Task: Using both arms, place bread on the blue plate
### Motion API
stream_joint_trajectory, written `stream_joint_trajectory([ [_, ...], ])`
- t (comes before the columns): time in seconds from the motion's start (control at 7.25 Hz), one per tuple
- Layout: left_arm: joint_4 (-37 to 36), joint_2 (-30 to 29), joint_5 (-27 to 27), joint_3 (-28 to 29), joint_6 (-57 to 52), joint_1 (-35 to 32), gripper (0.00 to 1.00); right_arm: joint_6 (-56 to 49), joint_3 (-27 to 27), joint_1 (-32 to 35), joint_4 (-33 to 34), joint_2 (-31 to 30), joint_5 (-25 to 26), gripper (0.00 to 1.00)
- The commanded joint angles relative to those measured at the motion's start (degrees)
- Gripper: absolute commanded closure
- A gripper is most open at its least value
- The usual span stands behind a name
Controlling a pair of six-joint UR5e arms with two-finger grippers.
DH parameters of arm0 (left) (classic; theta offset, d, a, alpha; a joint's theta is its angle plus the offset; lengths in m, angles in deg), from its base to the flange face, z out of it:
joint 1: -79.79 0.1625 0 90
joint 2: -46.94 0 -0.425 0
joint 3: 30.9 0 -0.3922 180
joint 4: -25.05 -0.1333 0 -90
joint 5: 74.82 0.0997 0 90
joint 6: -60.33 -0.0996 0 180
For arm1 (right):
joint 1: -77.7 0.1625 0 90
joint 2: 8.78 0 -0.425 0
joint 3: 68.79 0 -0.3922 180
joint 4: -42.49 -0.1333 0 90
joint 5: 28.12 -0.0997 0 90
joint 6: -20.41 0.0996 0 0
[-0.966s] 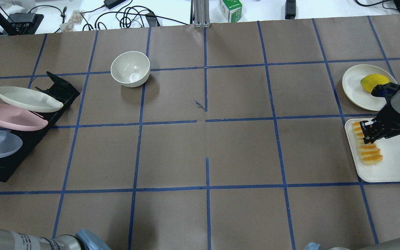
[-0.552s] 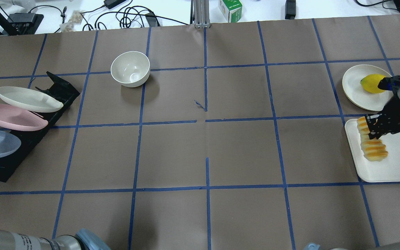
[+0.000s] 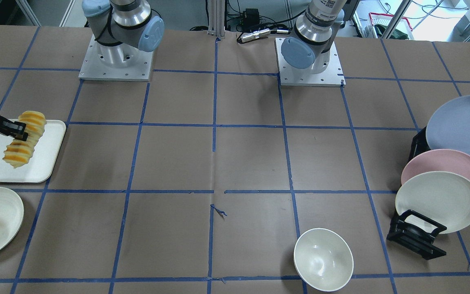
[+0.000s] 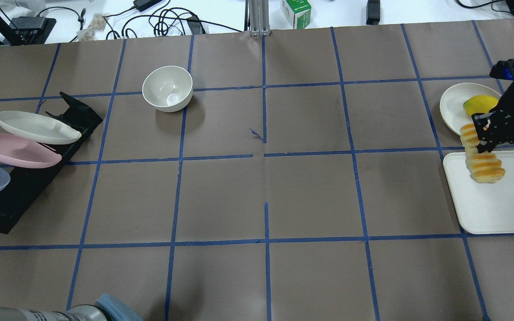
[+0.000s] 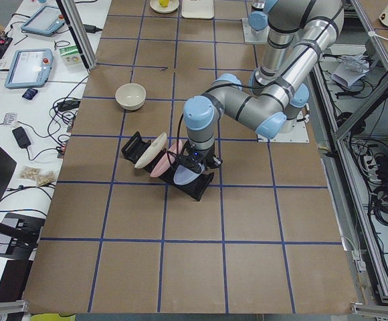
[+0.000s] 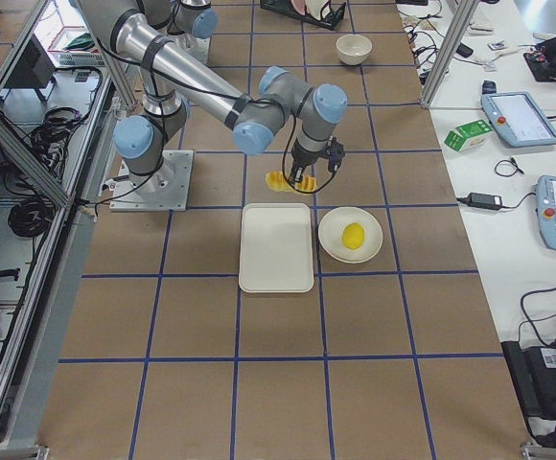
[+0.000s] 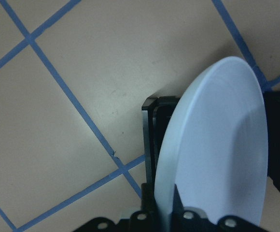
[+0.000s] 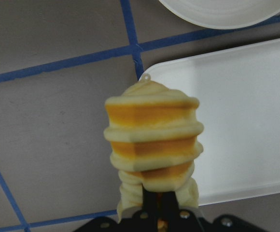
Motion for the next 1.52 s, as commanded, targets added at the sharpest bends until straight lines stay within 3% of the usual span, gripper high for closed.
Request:
stream_joint_trajectory([
  [0.0, 10.81, 7.27, 0.59, 3.07, 0.68, -0.19, 0.88, 3.71, -4.3, 4.89, -4.43, -1.34, -0.17, 1.0],
  [0.28, 13.11, 12.81, -5.18, -2.79, 1.03, -3.52, 0.88, 3.74, -7.3, 7.97, -7.33, -1.87, -0.61, 1.0],
  [0.41, 15.03, 15.97, -8.87, -4.91, 0.17, -7.28, 0.88, 3.91, -7.83, 9.03, -7.09, -2.05, -3.83, 1.0],
  [0.55, 16.7, 17.48, -13.52, -5.37, 0.24, -12.45, 0.88, 6.87, -7.92, 10.96, -6.56, -1.35, -5.95, 1.0],
  [0.83, 15.15, 15.83, -19.87, -8.95, 0.68, -27.81, 0.88, 12.33, -8.28, 18.31, 0.36, 1.98, -5.19, 1.0],
  [0.97, 6.26, 15.65, -27.72, -13.07, 1.03, -34.41, 0.88, 12.7, -8.19, 20.27, 0.12, 1.99, -5.18, 1.0],
  [1.1, -0.79, 15.48, -32.15, -18.33, 2.08, -39.26, 0.88, 13.14, -7.67, 20.46, -0.4, 1.99, -5.1, 1.0],
  [1.24, -11.13, 14.69, -36.2, -22.91, 4.0, -42.18, 0.88, 13.23, -7.49, 20.47, -0.49, 2.08, -5.09, 1.0],
  [1.38, -20.54, 13.47, -36.85, -26.87, 6.98, -44.99, 0.88, 13.23, -7.49, 20.47, -0.41, 2.08, -5.62, 1.0],
])
